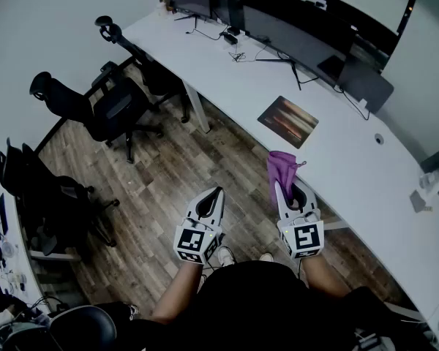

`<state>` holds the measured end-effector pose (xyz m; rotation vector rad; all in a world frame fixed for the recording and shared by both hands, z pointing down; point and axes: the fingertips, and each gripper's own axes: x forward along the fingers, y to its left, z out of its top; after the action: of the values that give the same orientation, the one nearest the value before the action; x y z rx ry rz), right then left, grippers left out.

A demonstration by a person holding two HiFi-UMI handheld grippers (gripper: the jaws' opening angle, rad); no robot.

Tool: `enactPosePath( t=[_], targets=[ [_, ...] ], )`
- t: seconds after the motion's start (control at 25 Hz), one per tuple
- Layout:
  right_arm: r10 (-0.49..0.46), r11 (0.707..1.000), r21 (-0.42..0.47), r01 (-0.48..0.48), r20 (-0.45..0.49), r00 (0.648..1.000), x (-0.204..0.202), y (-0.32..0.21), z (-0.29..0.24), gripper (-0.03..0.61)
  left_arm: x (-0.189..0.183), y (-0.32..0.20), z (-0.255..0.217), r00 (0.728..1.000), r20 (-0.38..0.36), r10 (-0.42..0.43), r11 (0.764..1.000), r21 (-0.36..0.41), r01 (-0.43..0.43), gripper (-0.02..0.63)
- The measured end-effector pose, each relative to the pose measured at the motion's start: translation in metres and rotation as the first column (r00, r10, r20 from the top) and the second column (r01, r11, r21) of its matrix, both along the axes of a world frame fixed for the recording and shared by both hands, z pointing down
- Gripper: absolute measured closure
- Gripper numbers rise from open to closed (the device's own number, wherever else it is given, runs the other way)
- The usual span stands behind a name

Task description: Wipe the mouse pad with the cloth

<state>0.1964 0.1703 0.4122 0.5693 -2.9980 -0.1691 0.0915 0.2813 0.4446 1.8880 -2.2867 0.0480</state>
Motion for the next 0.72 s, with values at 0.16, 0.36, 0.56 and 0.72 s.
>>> enactPosePath(
  t=[0.16,0.36,0.56,0.72],
  targets=[
    [-0.009,1.0,-0.008,0.009,-0.007,1.0,0.003,0.004,0.004,0.514,0.005,-0.002,-0.003,1.0,0.009,0.0,1.0,0.005,0.0,0.592],
    [-0.021,1.0,-0.013,0.021,0.009,1.0,0.002,0.009,0.0,0.514,0.005,0.002,-0.006,1.0,0.008,0.006,1.0,0.011,-0.006,0.592],
    [-0.02,1.0,-0.022,0.021,0.028,0.999,-0.005,0.008,-0.004,0.514,0.001,0.001,-0.01,1.0,0.016,0.007,1.0,0.024,-0.007,0.592],
    [-0.027,0.999,-0.022,0.027,0.027,0.999,-0.012,0.013,-0.003,0.514,-0.007,0.006,-0.007,1.0,0.015,-0.004,1.0,0.022,0.003,0.592]
  ],
)
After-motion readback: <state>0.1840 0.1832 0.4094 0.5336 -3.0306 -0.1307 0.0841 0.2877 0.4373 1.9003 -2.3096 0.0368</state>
